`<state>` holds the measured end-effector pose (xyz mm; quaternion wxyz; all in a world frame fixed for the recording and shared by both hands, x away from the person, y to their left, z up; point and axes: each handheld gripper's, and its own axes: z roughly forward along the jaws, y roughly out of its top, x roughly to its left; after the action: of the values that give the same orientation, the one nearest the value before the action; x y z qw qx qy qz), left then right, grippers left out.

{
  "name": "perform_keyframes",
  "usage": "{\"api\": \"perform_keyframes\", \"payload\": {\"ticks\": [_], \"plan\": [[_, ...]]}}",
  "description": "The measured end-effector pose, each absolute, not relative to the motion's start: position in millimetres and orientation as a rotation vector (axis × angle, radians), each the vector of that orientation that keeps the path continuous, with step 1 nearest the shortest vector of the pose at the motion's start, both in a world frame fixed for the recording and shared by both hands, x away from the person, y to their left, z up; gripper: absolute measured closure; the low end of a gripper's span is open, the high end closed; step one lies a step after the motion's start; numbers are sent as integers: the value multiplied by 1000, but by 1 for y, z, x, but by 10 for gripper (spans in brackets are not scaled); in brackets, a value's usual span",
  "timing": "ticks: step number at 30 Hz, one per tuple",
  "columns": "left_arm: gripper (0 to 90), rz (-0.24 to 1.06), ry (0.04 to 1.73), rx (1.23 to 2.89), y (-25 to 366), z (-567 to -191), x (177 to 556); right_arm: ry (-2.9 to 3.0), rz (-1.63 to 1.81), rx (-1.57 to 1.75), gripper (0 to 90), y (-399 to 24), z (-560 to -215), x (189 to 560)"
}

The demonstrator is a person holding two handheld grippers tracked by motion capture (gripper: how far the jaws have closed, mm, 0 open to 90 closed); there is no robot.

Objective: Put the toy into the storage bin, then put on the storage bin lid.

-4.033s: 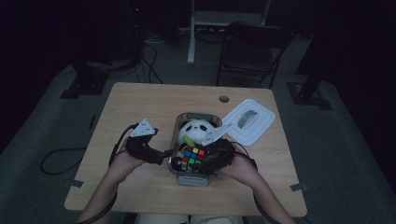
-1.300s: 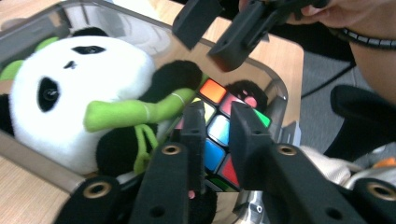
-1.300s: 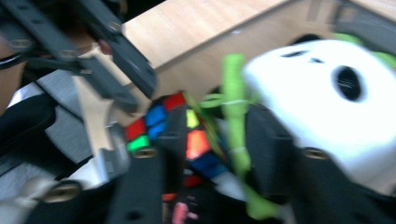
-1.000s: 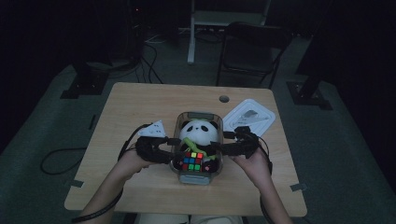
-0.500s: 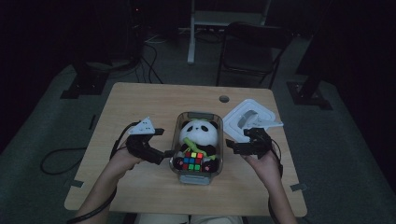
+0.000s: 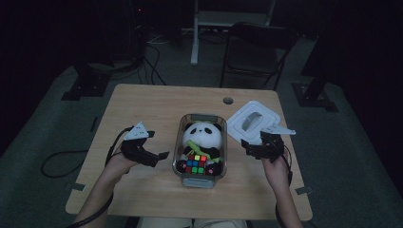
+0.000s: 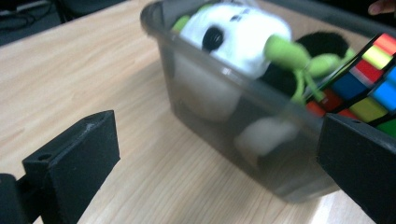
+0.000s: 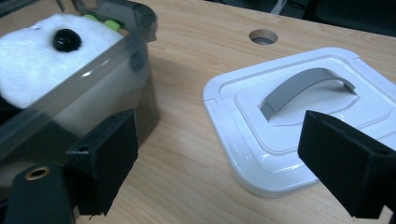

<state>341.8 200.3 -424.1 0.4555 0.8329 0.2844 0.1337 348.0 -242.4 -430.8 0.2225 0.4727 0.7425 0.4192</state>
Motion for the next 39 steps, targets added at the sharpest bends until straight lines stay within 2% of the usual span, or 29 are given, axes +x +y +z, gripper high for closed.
{"api": "perform_keyframes", "payload": {"ticks": [23,39], "plan": [[5,342,829,2049,232,-467,337,1964,1089,1585,120,-259,-460,371],[5,339,823,2074,219,-478,340,1838,994,1655,123,-252,-463,417]]}}
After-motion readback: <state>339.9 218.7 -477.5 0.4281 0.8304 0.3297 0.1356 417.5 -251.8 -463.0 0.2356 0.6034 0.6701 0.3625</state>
